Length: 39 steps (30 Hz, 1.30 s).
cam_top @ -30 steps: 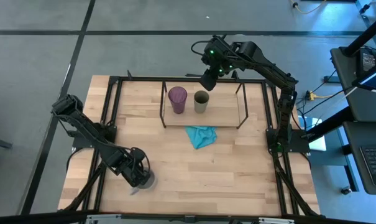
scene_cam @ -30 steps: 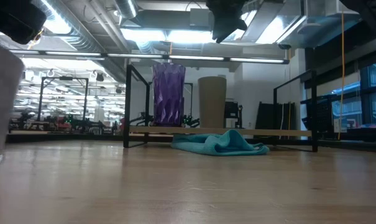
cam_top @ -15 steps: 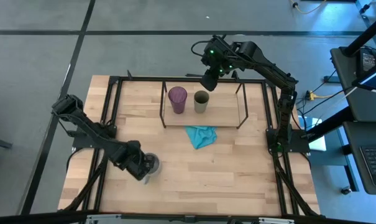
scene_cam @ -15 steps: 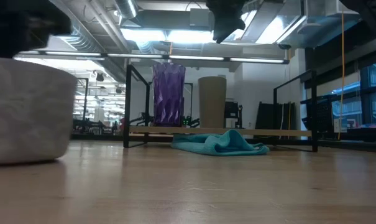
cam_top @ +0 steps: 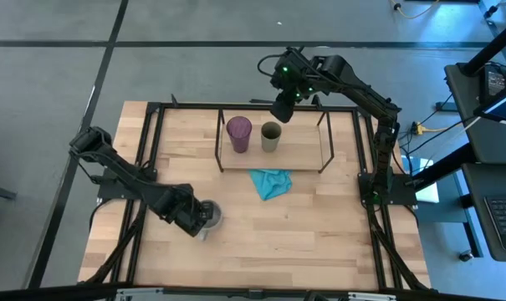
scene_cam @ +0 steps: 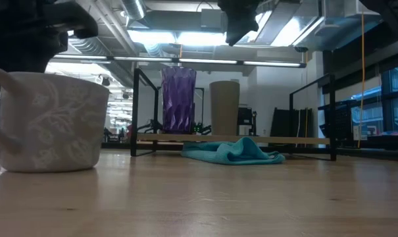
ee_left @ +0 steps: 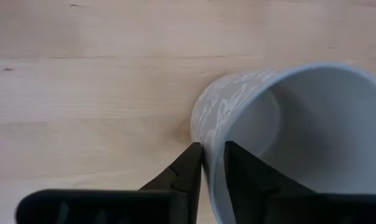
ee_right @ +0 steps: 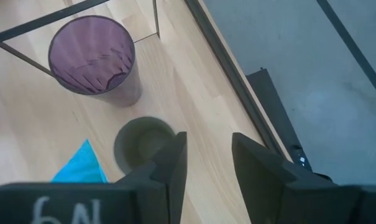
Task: Stack small to large cups/mugs on shelf
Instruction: Put the gray patterned mug on the shelf
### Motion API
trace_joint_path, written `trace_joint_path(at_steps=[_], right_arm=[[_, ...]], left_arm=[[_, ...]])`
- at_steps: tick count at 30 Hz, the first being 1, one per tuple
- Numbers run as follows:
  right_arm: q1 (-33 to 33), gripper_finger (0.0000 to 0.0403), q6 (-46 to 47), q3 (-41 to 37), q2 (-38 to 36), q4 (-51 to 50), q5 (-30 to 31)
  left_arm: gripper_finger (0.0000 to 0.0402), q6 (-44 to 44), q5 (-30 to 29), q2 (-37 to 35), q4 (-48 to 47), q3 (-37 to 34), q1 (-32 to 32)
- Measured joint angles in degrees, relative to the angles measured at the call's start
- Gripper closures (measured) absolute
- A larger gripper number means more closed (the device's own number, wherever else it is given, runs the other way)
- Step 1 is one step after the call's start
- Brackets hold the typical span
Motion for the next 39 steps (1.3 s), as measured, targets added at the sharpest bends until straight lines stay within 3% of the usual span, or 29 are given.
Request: trace_joint_path(at_steps=[11,18,25,30,39], right_arm=[[-0.8,0.0274,0.2,0.0,0.0,0.4,-0.1],[-0.8,0.0274,0.7,0.0,0.0,0.8,-0.2],[-0.8,0.0274,2.1,0.0,0.0,0.7,-0.2],[-0.8,0.0274,3.2,0.0,0.0,0.7,-0.2],[-0.8,0.0274,4.4,0.0,0.0,0.6,-0.2]], left_arm=[[0.0319,3.5,1.8,-0.2,-9.0,5.0,-0.1],[0.0319,14.0,5.7,-0.2,-9.3,6.0,-0.6],[0.0317,19.6,4.5,-0.2,-11.0,6.3,-0.9],[0.0317,19.6,1.3,-0.2,-11.2,6.3,-0.9],[0.0317,19.8,1.0,-0.2,-10.5,6.3,-0.5]])
